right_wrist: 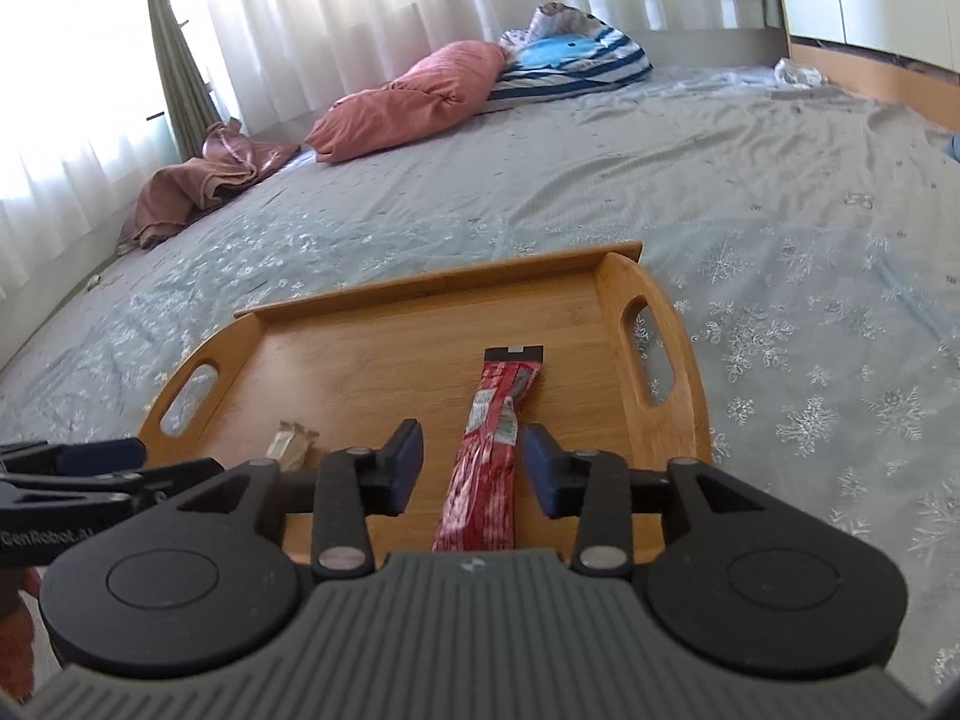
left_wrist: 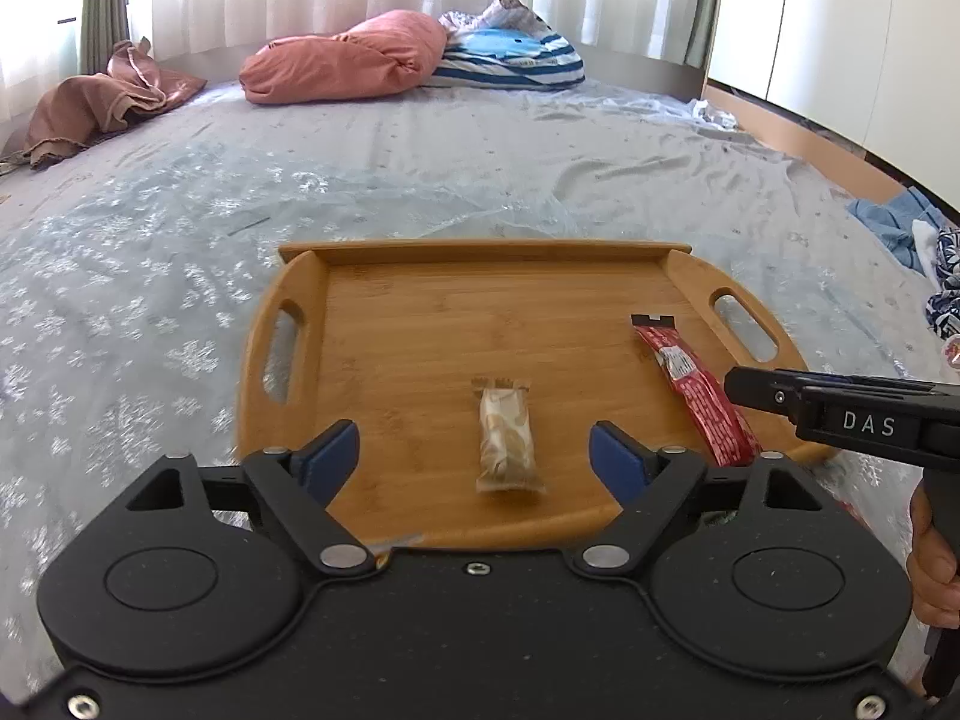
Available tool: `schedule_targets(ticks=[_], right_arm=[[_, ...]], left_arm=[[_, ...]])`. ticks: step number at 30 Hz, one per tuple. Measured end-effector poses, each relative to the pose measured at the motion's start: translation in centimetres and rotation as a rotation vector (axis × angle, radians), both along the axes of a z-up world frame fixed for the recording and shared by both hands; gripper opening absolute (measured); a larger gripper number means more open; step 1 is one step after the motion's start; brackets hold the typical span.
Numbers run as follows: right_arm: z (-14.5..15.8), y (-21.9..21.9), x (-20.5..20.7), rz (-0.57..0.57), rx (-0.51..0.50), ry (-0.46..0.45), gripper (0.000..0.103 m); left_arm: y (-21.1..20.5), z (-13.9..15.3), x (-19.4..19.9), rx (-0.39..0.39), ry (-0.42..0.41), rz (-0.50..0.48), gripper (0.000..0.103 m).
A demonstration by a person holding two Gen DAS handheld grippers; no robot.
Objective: Organize snacks
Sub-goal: 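Open both tools to release the packets onto the tray, then move both tools back toward the remaining snack pile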
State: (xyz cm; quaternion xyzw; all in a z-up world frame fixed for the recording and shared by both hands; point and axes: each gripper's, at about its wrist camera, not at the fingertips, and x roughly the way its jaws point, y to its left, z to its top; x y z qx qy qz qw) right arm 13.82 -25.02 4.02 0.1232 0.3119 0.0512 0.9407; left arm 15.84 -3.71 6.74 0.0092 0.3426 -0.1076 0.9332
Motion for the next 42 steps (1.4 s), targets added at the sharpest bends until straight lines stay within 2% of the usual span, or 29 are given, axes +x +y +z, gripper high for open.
schedule_targets(ticks=[7, 12, 17, 35, 42], right_arm=[[0.7, 0.6, -3.0, 0.036, -0.075, -0.041, 0.071], [1.1, 0.3, -5.2, 0.047, -0.08, -0.073, 0.081], [0.8, 0.0, -7.5, 0.044, -0.113, -0.095, 0.086], [-0.7, 0.2, -11.3, 0.032, -0.211, -0.1, 0.091], [-1.6, -0.1, -11.8, 0.014, -0.205, -0.079, 0.093]], left_arm=[[1.4, 0.5, -3.5, -0.016, -0.048, 0.016, 0.09], [2.1, 0.4, -5.5, -0.026, -0.069, 0.026, 0.094], [2.6, 0.0, -7.0, -0.018, -0.083, 0.035, 0.097], [3.6, -2.0, -8.9, 0.011, -0.082, 0.058, 0.1], [3.6, -2.6, -9.1, 0.013, -0.073, 0.066, 0.1]])
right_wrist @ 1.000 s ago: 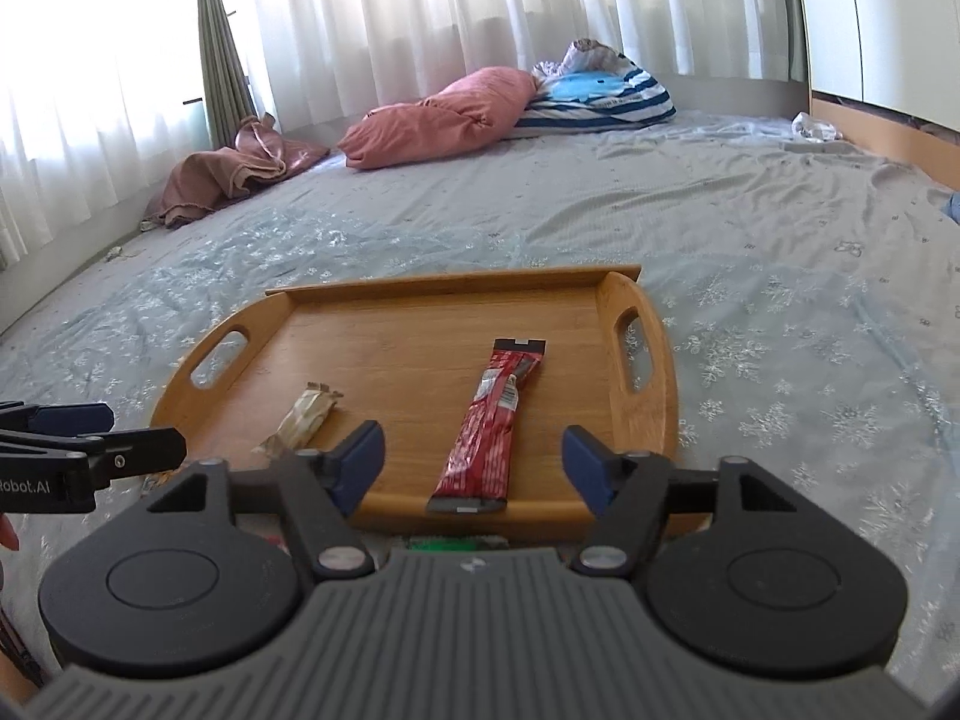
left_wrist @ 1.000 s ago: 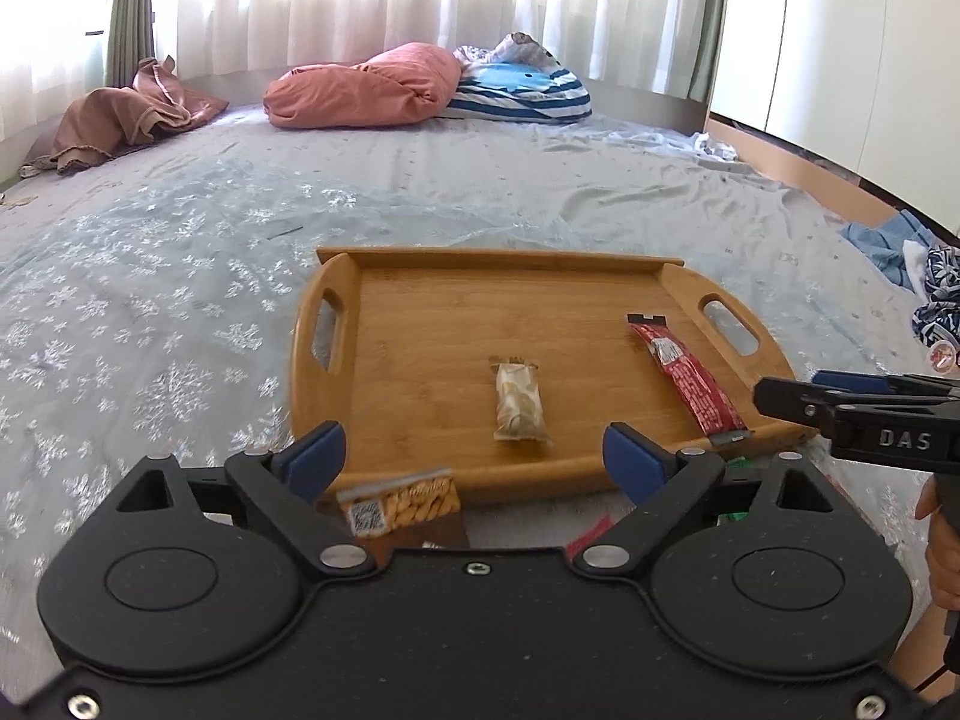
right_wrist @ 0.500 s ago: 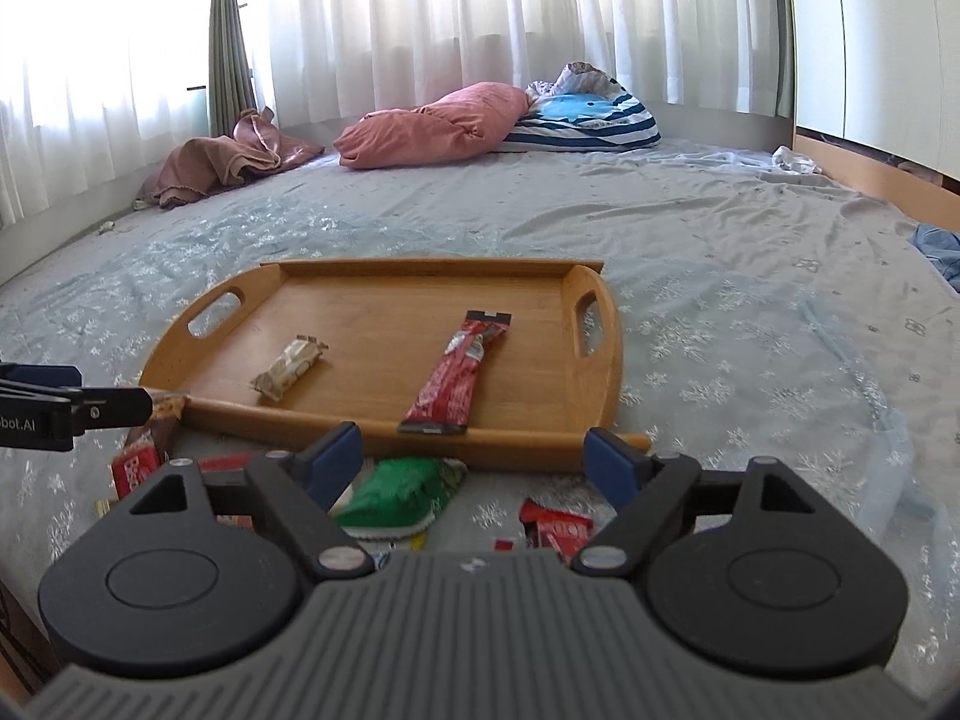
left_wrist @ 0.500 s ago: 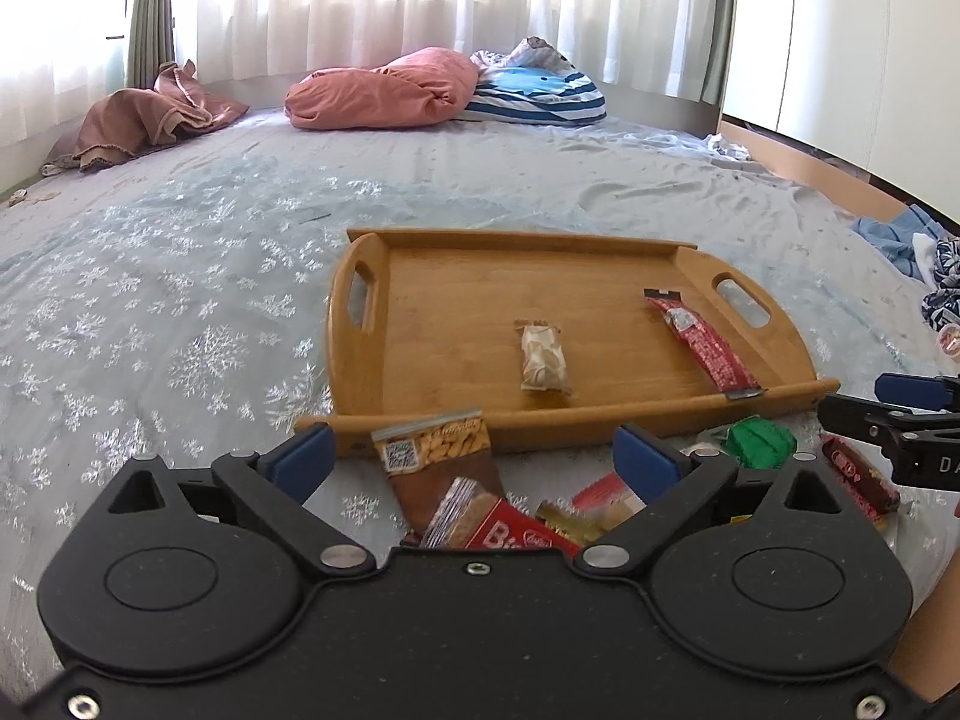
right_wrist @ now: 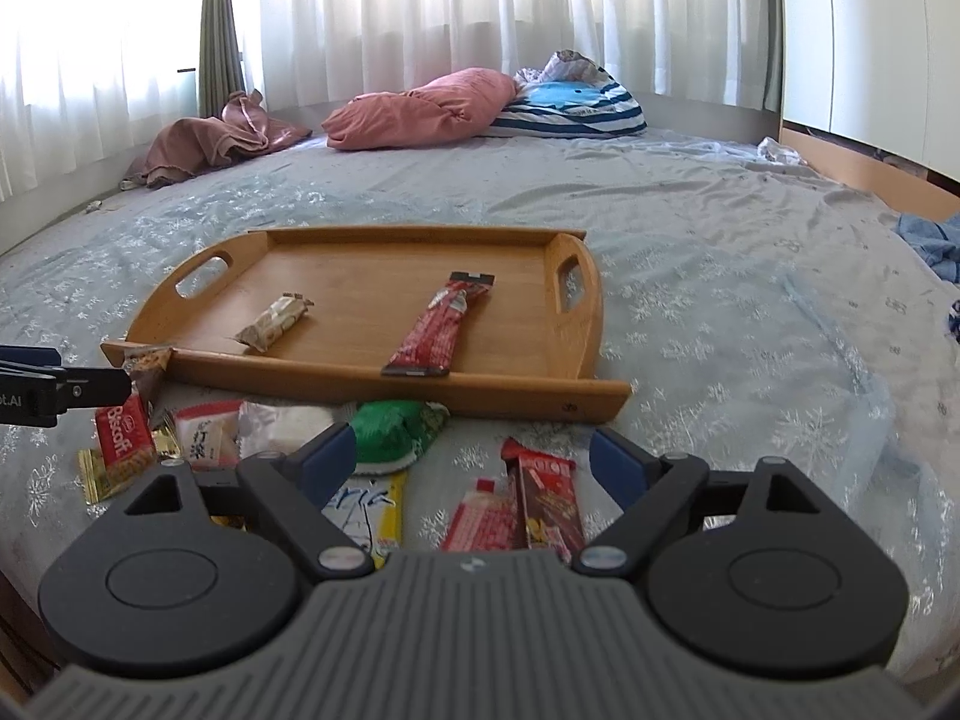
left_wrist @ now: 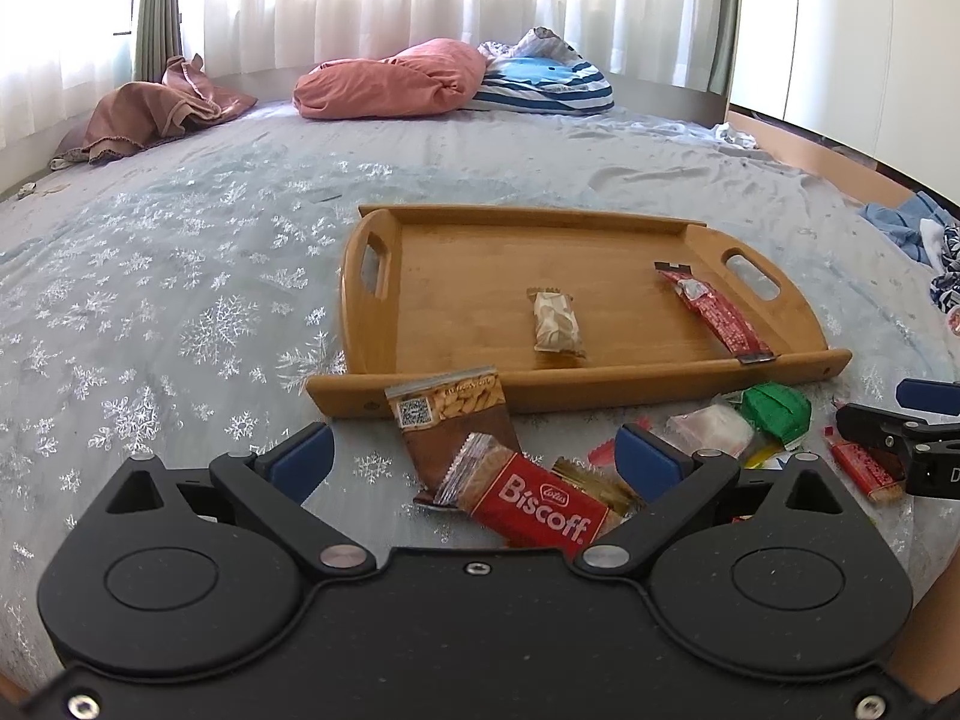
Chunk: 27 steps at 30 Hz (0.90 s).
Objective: Organize snacks
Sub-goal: 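Move both tools back toward the remaining snack pile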
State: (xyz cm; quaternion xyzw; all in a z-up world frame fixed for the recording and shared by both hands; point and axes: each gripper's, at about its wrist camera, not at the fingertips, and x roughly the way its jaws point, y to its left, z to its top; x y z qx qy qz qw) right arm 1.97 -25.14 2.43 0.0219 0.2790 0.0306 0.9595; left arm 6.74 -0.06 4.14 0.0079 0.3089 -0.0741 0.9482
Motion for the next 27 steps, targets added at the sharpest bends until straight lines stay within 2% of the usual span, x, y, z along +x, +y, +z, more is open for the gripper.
schedule_targets(ticks=[27], right_arm=[[-2.1, -0.7, -0.6, -0.037, 0.0, 0.056, 0.095]], left_arm=[[-0.2, -2.0, 0.0, 0.005, 0.044, 0.008, 0.102]])
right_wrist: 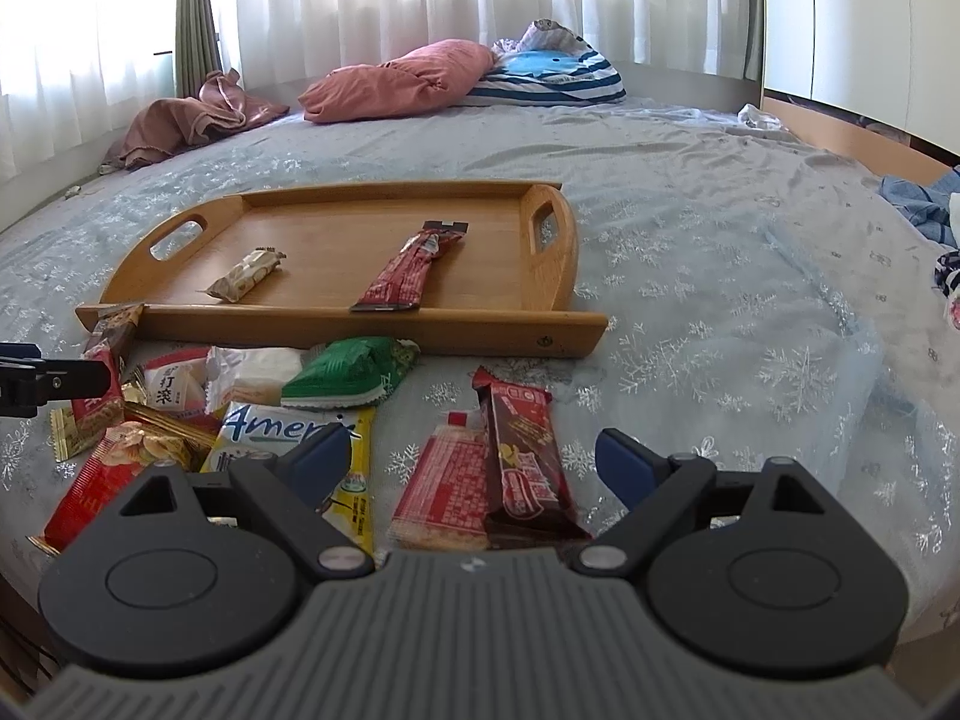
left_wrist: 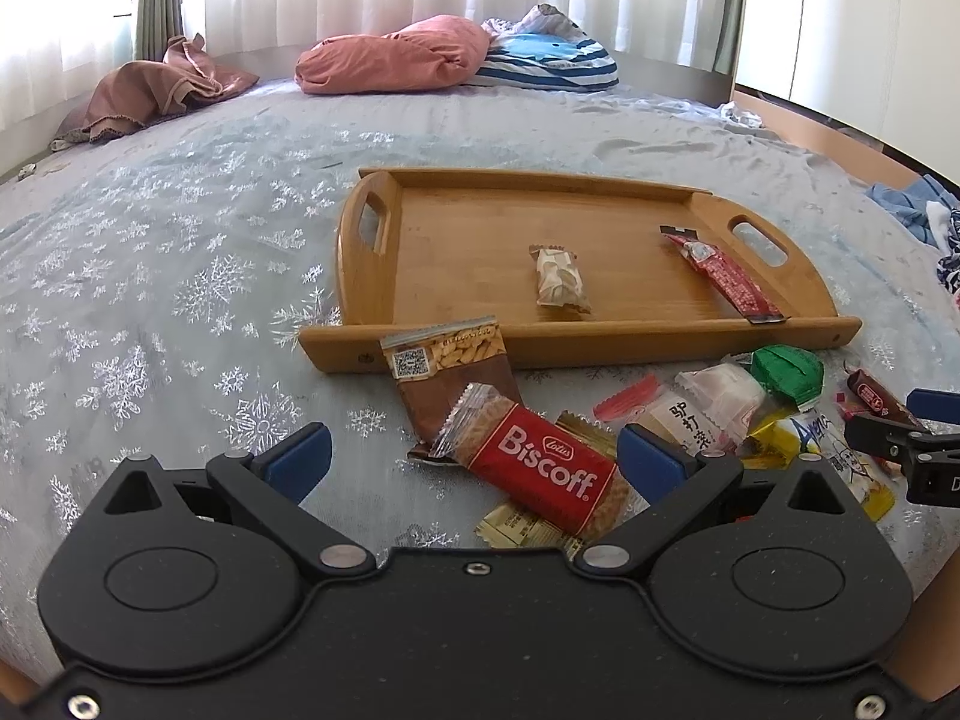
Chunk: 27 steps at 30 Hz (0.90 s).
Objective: Organize snacks
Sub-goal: 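Move both tools back toward the remaining snack pile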
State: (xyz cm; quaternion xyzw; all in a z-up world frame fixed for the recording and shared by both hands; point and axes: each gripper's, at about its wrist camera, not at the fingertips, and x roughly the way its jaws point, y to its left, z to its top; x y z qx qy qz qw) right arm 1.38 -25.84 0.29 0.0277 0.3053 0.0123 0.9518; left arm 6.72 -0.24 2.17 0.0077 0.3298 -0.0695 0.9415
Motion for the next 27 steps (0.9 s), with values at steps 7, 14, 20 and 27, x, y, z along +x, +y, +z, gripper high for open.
schedule_targets(ticks=[7, 14, 20, 27], right_arm=[[-0.26, -0.18, 0.0, -0.008, 0.009, 0.004, 0.096], [-0.37, -0.27, 0.17, -0.012, 0.02, 0.005, 0.096], [-0.39, -0.36, 0.13, 0.007, 0.036, 0.011, 0.096], [-0.43, 0.04, -0.02, 0.017, 0.029, 0.002, 0.096]], left_arm=[[0.16, -0.47, 0.17, -0.007, 0.013, 0.011, 0.102], [0.21, -0.73, 0.22, -0.023, 0.023, 0.02, 0.102], [0.38, -0.79, 0.37, -0.045, 0.034, 0.024, 0.101], [0.53, -0.9, 0.51, -0.07, 0.044, 0.031, 0.097]])
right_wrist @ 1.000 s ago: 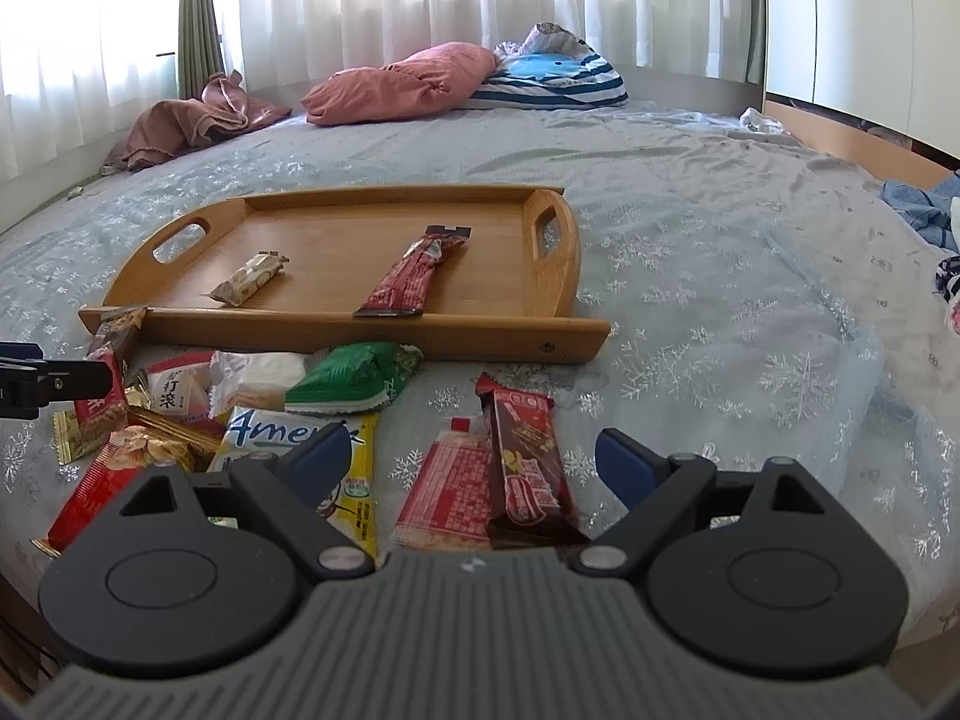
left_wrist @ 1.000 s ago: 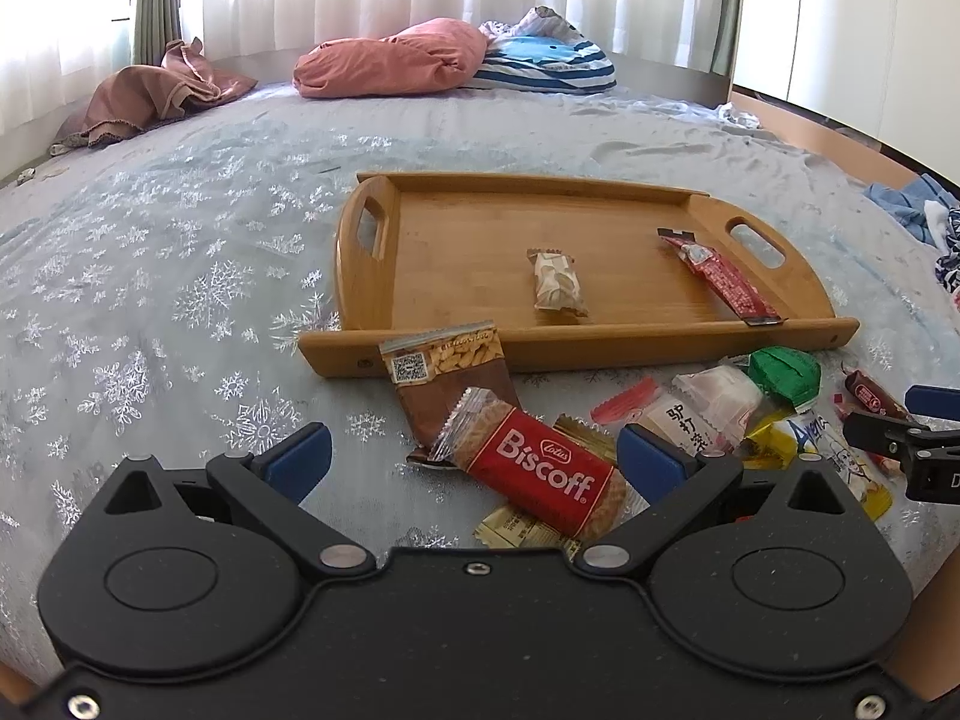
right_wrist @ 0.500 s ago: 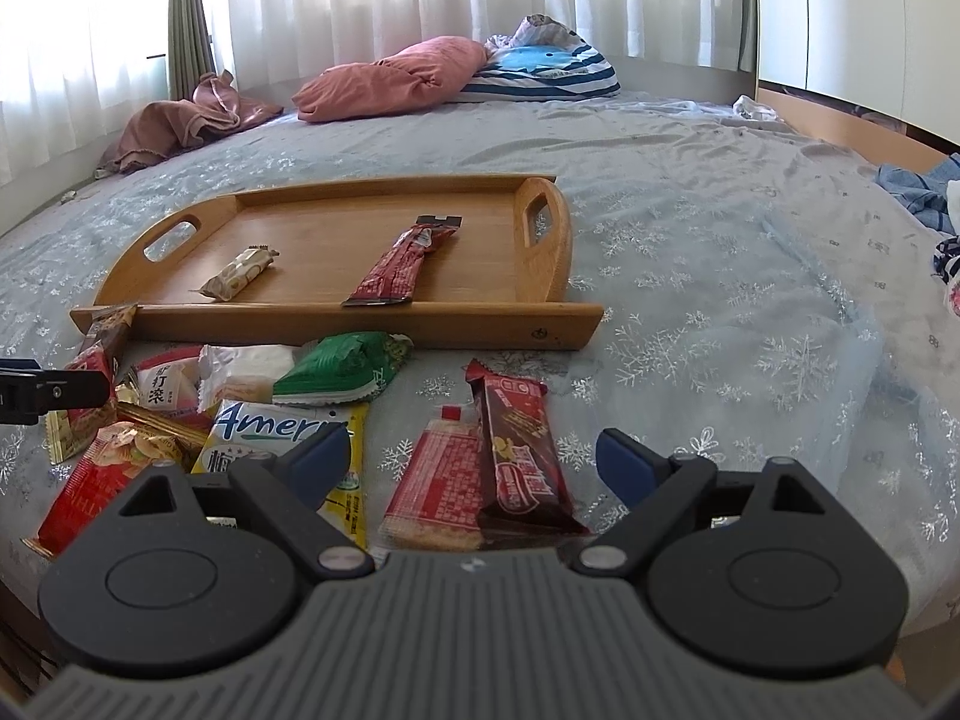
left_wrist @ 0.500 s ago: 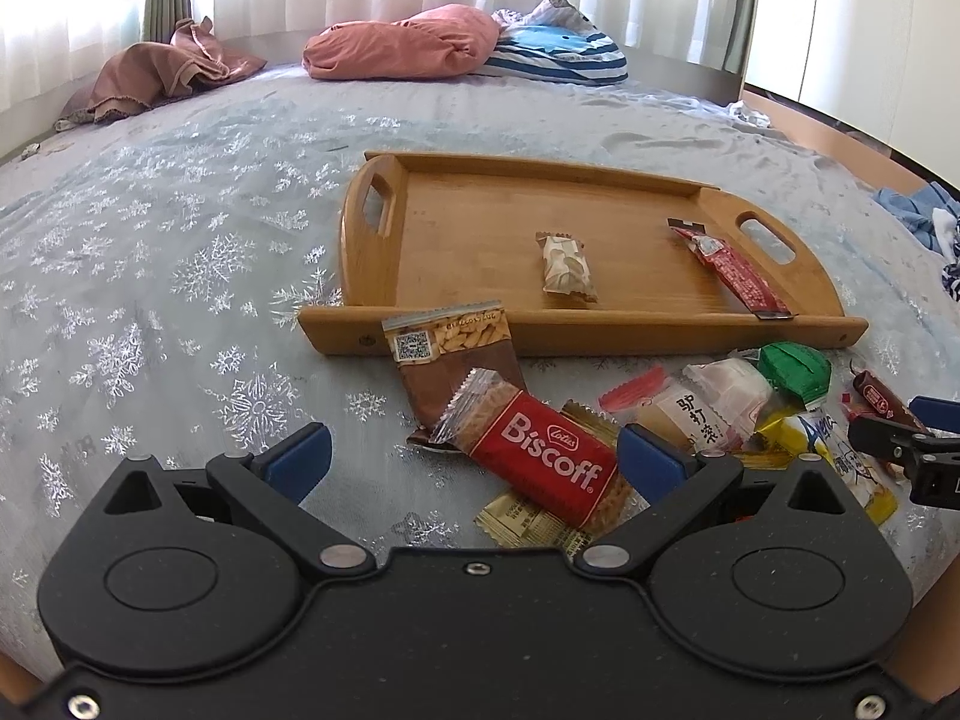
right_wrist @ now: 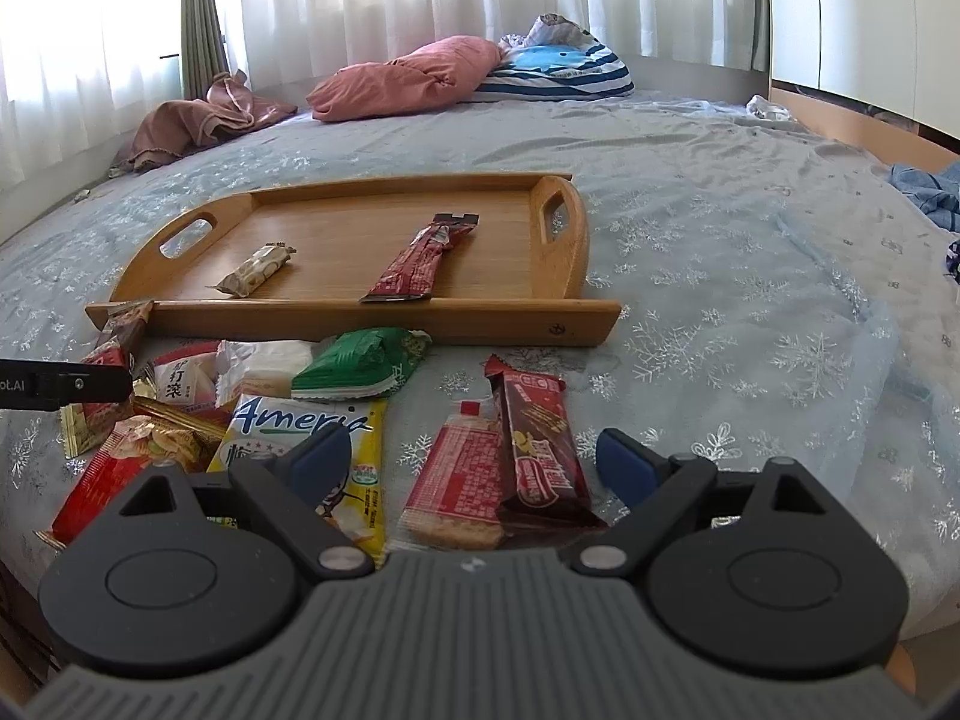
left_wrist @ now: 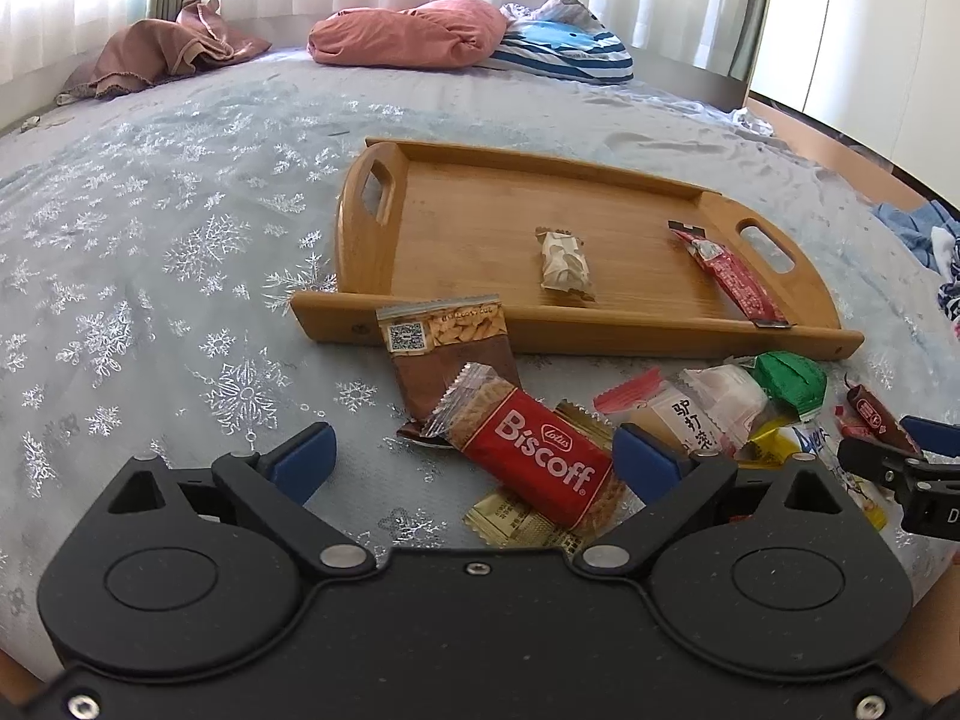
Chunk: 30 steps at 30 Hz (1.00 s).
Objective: Organize snacks
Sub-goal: 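Move both tools back toward the remaining snack pile, then grasp a thin red stick packet with the left tool while the right tool grasps a red chocolate bar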
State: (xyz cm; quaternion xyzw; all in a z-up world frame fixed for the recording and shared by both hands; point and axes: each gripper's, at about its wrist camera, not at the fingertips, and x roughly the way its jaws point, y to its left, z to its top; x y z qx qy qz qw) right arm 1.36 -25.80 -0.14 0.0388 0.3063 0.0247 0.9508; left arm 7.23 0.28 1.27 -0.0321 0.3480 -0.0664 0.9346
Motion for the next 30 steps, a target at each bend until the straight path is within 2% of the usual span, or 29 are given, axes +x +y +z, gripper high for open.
schedule_targets(ticks=[5, 13, 18, 25, 27, 29, 30], right_arm=[[0.0, 0.0, 0.0, -0.001, 0.003, -0.002, 0.094], [0.1, 0.3, -0.4, 0.004, -0.008, -0.022, 0.083], [0.3, 0.0, -0.4, -0.022, -0.007, -0.02, 0.063], [0.5, -0.7, -0.4, -0.043, 0.011, -0.019, 0.048], [0.5, -0.7, -0.4, -0.049, 0.007, -0.023, 0.035], [0.5, -0.8, -0.4, -0.049, 0.005, -0.022, 0.027], [0.6, -0.8, -0.4, -0.041, 0.009, -0.021, 0.027]], left_arm=[[0.0, 0.0, 0.0, -0.019, 0.008, -0.006, 0.091], [-0.5, 0.3, -0.4, -0.04, 0.011, -0.029, 0.07], [-0.9, 0.7, -0.6, -0.053, 0.018, -0.058, 0.049], [-1.1, 1.0, -0.8, -0.058, 0.02, -0.071, 0.038], [-1.1, 1.1, -0.9, -0.061, 0.02, -0.074, 0.03], [-1.2, 1.3, -1.1, -0.057, 0.015, -0.078, 0.025], [-1.2, 1.5, -1.1, -0.052, 0.011, -0.079, 0.019]])
